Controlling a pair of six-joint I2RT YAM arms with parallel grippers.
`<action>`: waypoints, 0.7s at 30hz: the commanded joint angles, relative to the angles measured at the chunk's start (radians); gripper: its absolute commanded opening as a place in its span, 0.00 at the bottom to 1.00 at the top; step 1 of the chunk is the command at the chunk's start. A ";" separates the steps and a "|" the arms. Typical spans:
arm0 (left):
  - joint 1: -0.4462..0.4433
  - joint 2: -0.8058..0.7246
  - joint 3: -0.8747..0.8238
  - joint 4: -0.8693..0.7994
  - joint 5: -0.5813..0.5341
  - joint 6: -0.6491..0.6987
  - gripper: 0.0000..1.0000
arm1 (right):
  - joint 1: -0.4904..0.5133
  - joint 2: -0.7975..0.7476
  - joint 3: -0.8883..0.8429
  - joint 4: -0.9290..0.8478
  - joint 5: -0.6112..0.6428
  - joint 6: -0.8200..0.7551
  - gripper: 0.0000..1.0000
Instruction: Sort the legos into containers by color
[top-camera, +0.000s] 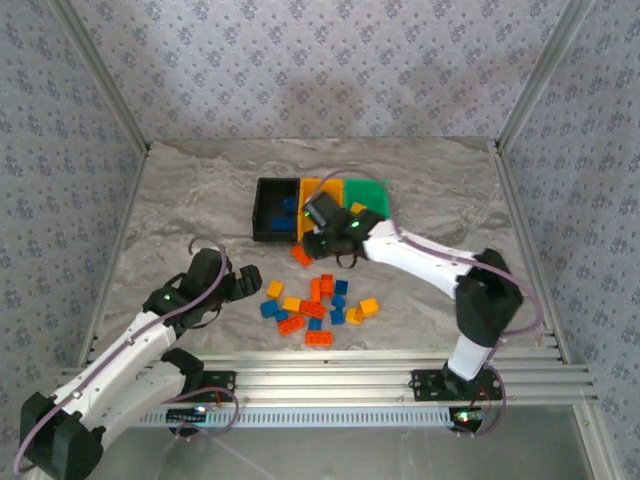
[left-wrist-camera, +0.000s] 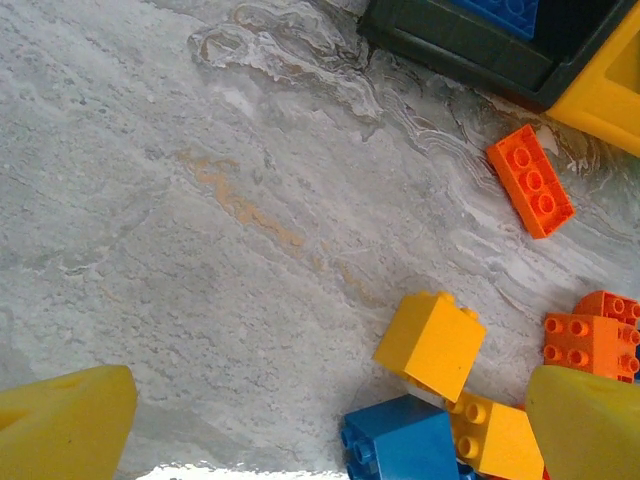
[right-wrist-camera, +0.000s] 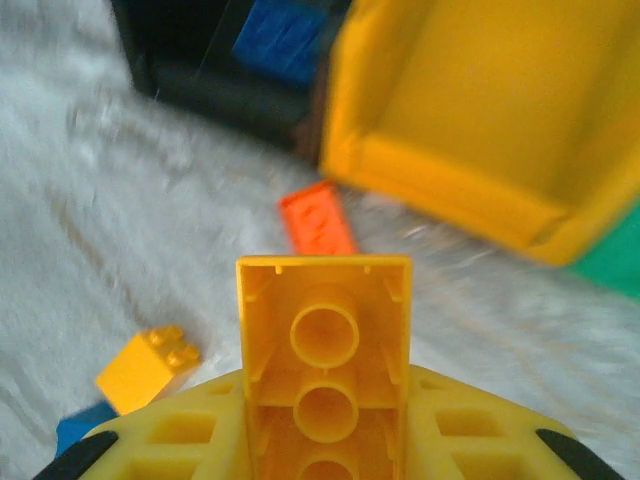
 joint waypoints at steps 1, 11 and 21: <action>0.007 0.026 0.049 0.031 0.017 0.014 1.00 | -0.126 -0.041 -0.027 -0.030 0.030 -0.002 0.30; 0.007 0.104 0.088 0.040 0.028 0.028 0.99 | -0.339 0.183 0.108 -0.027 -0.018 -0.010 0.31; 0.007 0.176 0.131 0.063 0.024 0.067 0.99 | -0.361 0.220 0.211 -0.047 -0.004 -0.005 0.78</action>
